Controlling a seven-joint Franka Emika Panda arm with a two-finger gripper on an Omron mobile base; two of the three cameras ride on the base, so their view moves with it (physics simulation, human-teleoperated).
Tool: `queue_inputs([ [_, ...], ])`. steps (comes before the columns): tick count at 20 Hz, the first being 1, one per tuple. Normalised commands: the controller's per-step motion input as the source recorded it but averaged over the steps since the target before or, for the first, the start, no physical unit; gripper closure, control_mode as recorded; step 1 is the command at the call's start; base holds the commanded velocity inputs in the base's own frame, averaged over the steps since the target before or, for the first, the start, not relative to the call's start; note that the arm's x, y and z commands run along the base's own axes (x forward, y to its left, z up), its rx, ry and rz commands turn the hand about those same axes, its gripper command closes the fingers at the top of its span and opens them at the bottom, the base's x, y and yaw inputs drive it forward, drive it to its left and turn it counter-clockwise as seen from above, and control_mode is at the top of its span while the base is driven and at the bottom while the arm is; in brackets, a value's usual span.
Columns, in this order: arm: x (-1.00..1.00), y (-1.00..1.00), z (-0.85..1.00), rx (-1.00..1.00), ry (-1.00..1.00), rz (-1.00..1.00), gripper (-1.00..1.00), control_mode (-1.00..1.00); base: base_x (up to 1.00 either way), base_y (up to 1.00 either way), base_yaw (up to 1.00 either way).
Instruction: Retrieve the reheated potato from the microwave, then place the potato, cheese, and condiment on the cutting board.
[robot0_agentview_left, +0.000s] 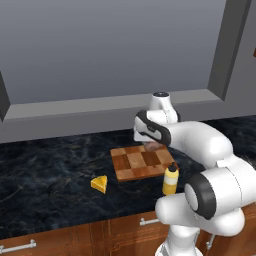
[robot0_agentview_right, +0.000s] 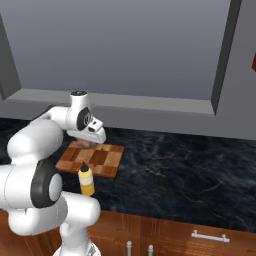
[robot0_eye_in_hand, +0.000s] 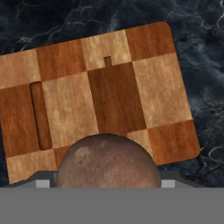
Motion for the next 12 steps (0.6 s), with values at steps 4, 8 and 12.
queue_inputs([
  [4, 0.24, 0.04, -0.42, 0.00, 0.00, 0.04, 1.00, -1.00, 0.00, 0.00, 0.00],
  [8, 0.01, 0.06, -0.34, 0.00, -0.02, 0.05, 1.00, -1.00, 0.00, 0.00, 0.00],
  [12, 0.12, 0.03, -0.31, 0.00, -0.06, 0.05, 1.00, -1.00, 0.00, 0.00, 0.00],
])
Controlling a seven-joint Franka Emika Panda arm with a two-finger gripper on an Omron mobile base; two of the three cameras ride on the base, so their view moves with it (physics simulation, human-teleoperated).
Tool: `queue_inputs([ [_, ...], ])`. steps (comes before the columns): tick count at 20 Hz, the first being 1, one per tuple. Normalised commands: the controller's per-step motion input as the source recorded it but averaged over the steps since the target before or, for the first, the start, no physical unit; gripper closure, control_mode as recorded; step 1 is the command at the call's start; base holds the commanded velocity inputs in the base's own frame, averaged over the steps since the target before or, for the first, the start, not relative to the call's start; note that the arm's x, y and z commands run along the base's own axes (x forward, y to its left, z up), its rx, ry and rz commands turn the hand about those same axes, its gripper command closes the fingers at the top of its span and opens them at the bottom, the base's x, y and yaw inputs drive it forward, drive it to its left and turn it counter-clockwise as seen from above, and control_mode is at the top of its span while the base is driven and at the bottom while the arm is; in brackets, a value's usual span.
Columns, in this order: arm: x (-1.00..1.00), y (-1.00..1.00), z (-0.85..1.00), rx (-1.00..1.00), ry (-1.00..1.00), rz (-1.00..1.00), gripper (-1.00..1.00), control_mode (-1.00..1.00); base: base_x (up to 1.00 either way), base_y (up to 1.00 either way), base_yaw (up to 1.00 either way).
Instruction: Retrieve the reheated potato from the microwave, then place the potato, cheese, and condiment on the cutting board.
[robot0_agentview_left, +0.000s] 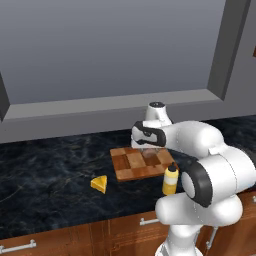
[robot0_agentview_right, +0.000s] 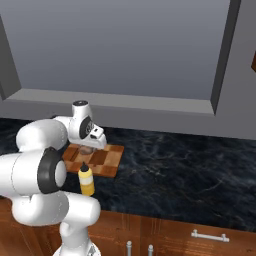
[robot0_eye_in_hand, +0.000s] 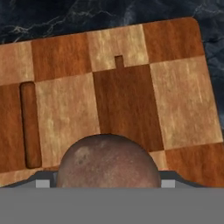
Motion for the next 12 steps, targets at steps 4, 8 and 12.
queue_inputs([
  [4, 0.17, 0.00, -0.21, 0.00, -0.13, 0.04, 1.00, -1.00, 0.00, 0.00, 0.00],
  [8, 0.17, 0.00, -0.27, 0.00, -0.09, 0.03, 1.00, -1.00, 0.00, 0.00, 0.00],
  [12, 0.20, 0.00, -0.32, 0.00, -0.01, 0.00, 1.00, -1.00, 0.00, 0.00, 0.00],
])
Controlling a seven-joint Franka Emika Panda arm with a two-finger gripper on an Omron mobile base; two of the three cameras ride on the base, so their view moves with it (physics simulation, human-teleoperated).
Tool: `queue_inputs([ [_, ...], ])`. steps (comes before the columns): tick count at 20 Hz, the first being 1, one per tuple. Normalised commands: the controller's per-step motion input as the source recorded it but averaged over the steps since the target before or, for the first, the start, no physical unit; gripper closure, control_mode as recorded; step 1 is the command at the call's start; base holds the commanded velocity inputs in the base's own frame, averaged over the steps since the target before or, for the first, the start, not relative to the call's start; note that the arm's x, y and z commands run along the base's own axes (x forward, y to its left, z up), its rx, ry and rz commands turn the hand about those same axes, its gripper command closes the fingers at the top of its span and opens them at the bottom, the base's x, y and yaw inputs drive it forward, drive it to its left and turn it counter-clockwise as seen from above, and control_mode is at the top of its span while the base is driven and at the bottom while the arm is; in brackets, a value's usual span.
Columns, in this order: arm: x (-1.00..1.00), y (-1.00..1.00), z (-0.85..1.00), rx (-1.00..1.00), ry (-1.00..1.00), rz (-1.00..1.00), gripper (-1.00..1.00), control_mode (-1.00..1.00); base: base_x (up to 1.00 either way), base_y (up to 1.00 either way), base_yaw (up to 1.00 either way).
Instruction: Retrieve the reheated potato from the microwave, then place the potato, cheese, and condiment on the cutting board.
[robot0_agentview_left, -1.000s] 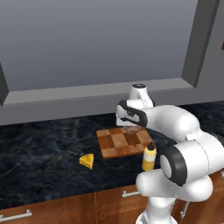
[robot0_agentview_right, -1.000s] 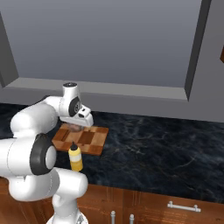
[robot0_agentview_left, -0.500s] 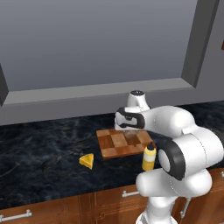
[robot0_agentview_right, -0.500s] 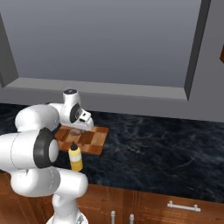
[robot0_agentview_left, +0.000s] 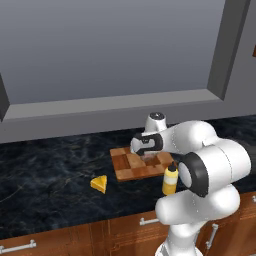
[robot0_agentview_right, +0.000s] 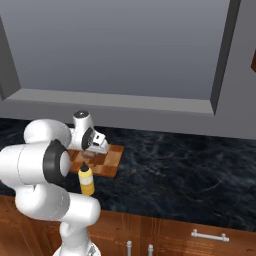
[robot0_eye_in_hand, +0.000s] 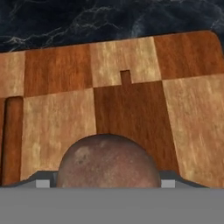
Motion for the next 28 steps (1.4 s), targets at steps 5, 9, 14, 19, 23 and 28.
queue_inputs([
  [5, 0.20, 0.00, -0.23, 0.00, 0.00, 0.00, 1.00, -1.00, 0.00, 0.00, 0.00],
  [9, 0.27, 0.00, -0.21, 0.00, -0.02, 0.00, 1.00, -1.00, 0.00, 0.00, 0.00],
  [14, 0.29, 0.00, -0.23, 0.00, -0.01, 0.00, -1.00, -1.00, 0.00, 0.00, 0.00],
  [19, 0.03, 0.00, -0.06, 0.00, -0.03, 0.00, -1.00, -1.00, 0.00, 0.00, 0.00],
  [23, -0.26, 0.00, 0.02, 0.00, -0.05, 0.00, -1.00, -1.00, 0.00, 0.00, 0.00],
  [28, -0.29, 0.00, 0.25, 0.00, -0.07, 0.00, -1.00, -1.00, 0.00, 0.00, 0.00],
])
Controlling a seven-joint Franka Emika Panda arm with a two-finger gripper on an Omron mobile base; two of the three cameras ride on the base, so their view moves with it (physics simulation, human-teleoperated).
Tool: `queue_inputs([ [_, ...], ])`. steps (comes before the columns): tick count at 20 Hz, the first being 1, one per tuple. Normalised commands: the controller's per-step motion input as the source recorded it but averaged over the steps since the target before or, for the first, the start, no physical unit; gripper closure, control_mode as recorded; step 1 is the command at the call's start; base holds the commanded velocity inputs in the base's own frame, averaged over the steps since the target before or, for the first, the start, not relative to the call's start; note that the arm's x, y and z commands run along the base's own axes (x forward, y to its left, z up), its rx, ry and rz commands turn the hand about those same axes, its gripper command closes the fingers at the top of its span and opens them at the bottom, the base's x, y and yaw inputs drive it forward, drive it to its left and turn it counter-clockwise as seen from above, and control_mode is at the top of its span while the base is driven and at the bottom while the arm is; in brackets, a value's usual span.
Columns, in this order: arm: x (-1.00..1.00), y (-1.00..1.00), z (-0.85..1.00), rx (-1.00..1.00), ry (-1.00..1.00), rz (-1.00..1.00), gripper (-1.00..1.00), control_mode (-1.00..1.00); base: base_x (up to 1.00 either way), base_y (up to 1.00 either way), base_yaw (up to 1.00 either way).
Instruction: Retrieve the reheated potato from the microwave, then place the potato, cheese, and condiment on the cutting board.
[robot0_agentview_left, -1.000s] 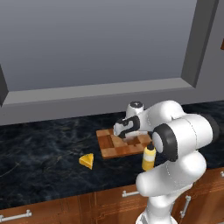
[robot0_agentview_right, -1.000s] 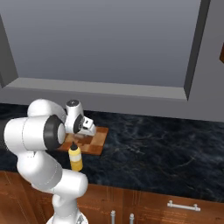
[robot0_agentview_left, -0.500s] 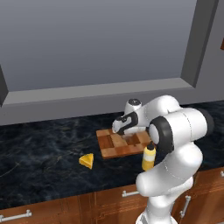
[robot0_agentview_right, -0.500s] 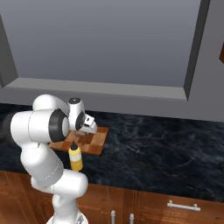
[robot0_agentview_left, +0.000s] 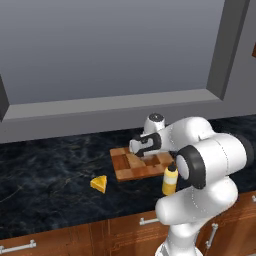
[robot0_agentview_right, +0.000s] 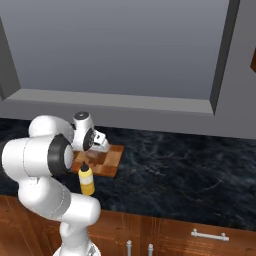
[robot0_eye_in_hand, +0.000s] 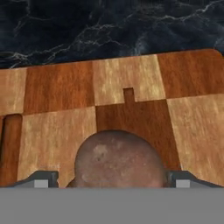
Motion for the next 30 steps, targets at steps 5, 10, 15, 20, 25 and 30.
queue_inputs([
  [5, -0.45, 0.00, 0.77, 0.00, -0.15, 0.00, -1.00, -1.00, 0.00, 0.00, 0.00],
  [10, -0.80, 0.29, 0.81, 0.00, -0.07, 0.02, -1.00, -1.00, 0.00, 0.00, 0.00],
  [15, -0.76, 0.85, 0.46, 0.00, 0.03, 0.13, -1.00, -1.00, 0.00, 0.00, 0.00],
  [20, -0.35, 1.00, 0.16, 0.00, 0.18, 0.21, -1.00, -1.00, 0.00, 0.00, 0.00],
  [25, -0.07, 0.96, 0.05, 0.00, 0.19, 0.16, -1.00, -1.00, 0.00, 0.00, 0.00],
  [30, 0.00, 0.71, -0.01, -0.01, 0.12, 0.02, -1.00, -1.00, 0.00, 0.00, 0.00],
])
